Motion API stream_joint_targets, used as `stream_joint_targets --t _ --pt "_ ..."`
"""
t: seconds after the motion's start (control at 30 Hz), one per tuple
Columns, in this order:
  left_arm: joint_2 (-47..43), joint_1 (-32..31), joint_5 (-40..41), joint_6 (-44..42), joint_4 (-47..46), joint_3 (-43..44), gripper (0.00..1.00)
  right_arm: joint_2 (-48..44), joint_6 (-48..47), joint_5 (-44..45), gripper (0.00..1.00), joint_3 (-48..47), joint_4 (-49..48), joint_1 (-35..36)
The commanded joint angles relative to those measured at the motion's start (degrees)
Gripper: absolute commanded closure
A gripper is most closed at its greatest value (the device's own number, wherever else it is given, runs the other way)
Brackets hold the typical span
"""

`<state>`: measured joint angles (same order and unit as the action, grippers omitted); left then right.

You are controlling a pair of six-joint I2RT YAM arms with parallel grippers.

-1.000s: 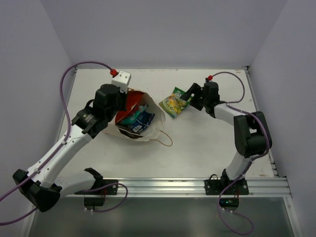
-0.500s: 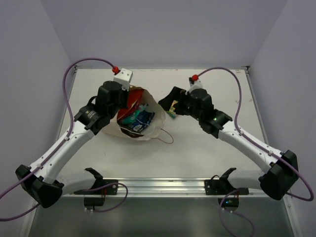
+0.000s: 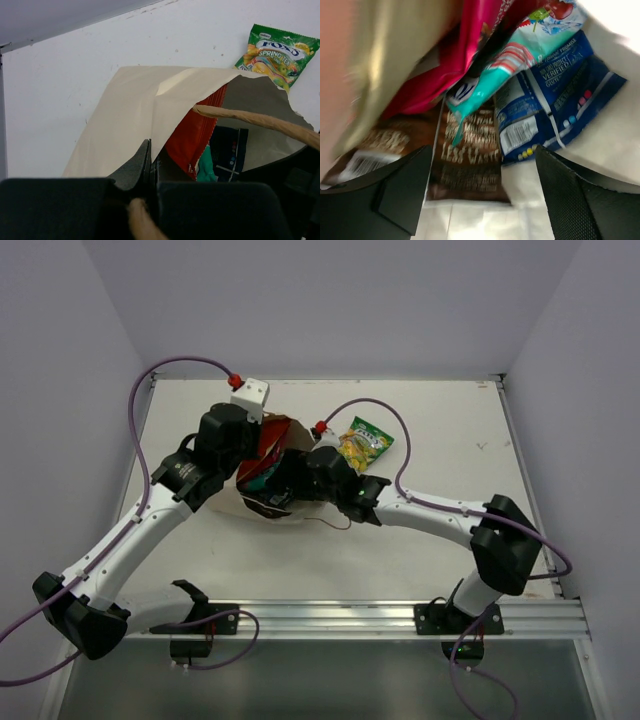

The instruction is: Take the snacks out of the paper bag

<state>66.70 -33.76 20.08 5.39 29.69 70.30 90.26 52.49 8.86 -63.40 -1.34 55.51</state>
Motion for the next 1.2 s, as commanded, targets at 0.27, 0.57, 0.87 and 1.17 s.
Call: stream_joint_targets --t 0.27,0.57,0.87,1.17 --pt "-0.4 0.4 -1.0 1.7 -1.1 1.9 1.00 9.5 3.0 4.3 0.23 -10.7 -5.4 0.6" --pt "-1.3 0.4 -0.5 1.2 -0.8 1.8 1.00 12.2 4.5 5.4 0.39 -9.5 -3.8 0.5" --pt "-1.7 0.4 1.0 -0.2 -0.4 1.9 1.00 6.9 1.5 2.6 0.31 -3.0 -9.0 0.3" --pt "-1.7 0.5 1.0 -0.6 -0.5 2.0 1.00 5.5 2.2 2.6 0.37 -0.4 -10.0 -1.5"
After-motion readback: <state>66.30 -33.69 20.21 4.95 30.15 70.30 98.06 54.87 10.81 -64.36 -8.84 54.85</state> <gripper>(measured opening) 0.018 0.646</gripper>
